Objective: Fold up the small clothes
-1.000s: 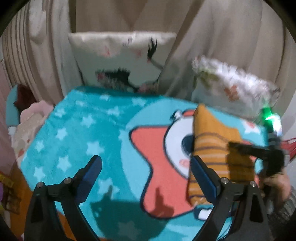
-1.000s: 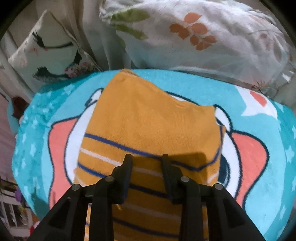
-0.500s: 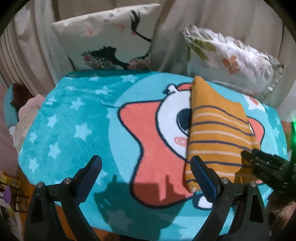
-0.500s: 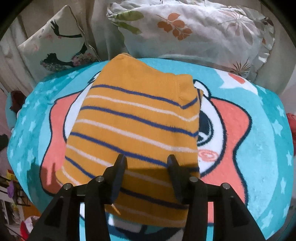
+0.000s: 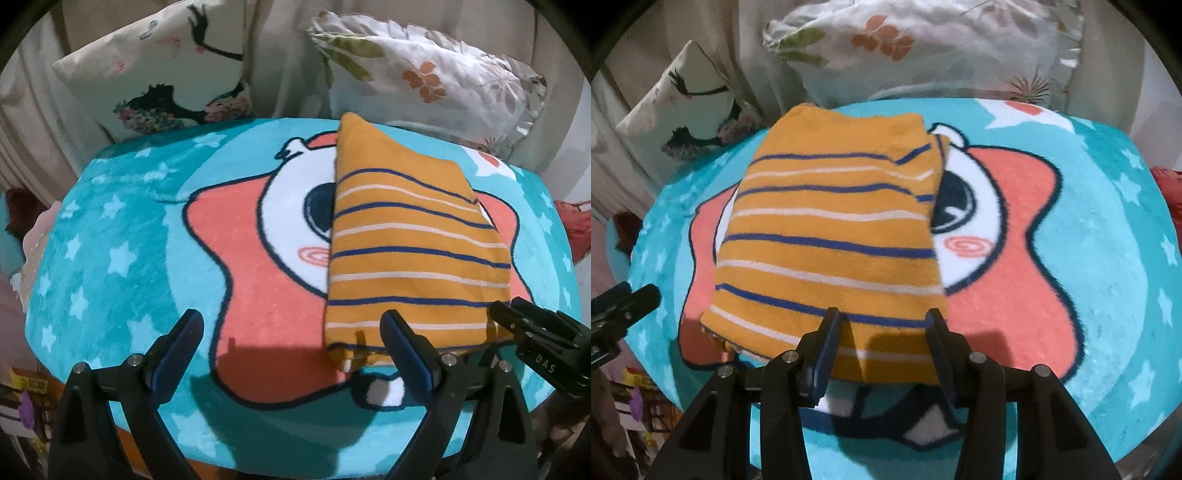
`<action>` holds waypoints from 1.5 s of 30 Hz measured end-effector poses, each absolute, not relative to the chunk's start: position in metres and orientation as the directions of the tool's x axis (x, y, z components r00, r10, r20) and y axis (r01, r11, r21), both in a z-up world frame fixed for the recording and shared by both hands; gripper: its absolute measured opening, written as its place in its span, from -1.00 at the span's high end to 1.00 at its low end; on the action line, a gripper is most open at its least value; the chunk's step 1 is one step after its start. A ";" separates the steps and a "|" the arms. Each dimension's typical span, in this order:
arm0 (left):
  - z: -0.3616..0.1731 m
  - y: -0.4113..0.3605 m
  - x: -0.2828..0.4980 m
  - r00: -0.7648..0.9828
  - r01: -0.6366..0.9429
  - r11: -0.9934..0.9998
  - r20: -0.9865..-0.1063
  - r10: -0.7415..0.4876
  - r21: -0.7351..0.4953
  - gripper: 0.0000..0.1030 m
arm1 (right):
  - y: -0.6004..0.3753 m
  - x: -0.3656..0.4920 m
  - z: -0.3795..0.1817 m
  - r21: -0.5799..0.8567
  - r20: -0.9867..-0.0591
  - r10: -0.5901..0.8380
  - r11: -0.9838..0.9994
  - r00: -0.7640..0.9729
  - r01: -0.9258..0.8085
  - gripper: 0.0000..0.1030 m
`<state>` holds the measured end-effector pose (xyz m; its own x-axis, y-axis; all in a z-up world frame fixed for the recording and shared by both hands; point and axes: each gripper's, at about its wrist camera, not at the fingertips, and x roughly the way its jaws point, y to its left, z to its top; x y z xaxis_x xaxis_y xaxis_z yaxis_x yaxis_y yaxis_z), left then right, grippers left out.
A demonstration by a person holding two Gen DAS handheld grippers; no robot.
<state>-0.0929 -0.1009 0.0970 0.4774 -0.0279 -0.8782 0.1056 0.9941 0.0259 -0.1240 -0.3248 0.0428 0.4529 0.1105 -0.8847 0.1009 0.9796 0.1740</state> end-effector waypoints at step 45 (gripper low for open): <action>0.040 -0.073 0.059 0.278 0.143 0.966 -0.928 -0.250 -0.217 -0.79 | -0.313 0.072 0.029 0.235 -0.914 0.162 0.959 0.372 0.159 0.29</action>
<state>0.0588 -0.0731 0.0402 0.2779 -0.2496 -0.9276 0.1427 0.9657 -0.2170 0.0719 -0.3127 0.0290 0.3720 0.1620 -0.9140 0.1592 0.9589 0.2347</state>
